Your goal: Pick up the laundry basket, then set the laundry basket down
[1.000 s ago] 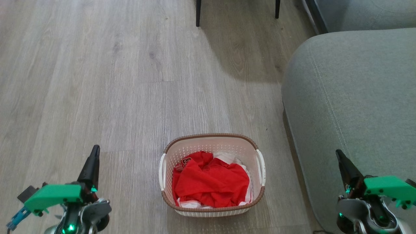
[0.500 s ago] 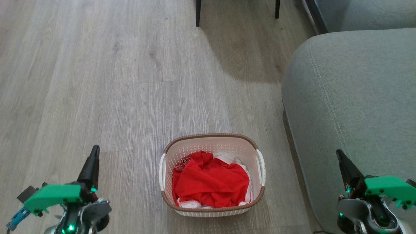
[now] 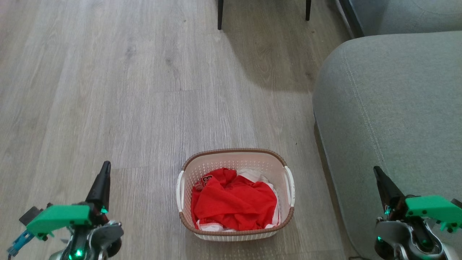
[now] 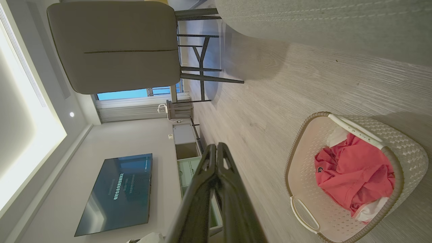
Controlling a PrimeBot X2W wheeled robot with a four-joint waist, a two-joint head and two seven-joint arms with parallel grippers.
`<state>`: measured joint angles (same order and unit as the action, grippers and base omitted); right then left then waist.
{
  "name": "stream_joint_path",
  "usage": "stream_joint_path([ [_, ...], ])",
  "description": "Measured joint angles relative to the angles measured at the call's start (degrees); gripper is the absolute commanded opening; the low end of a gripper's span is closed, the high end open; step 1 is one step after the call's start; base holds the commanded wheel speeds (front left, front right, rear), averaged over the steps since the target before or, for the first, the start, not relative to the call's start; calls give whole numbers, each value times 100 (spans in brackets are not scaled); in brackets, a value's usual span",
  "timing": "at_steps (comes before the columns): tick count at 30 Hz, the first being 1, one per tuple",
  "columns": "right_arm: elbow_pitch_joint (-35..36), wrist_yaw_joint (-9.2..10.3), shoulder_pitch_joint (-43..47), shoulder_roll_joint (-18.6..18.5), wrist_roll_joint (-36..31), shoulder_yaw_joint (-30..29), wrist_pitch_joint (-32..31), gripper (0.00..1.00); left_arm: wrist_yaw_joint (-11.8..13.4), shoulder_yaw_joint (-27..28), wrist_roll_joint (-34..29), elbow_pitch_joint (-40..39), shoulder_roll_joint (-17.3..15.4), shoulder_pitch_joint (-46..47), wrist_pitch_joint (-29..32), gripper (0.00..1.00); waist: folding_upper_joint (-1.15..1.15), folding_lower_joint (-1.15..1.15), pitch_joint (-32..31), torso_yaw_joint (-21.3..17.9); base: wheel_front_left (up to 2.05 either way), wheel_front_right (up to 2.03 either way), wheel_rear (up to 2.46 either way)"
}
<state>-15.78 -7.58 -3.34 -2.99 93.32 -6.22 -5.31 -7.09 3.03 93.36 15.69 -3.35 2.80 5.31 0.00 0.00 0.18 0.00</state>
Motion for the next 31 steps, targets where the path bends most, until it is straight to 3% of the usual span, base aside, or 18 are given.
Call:
stream_joint_path([
  [31,-1,1,0,5,-8,-64,-16,0,0,89,-8,0,14,0,18,0,0,0,0,0,0,0,0],
])
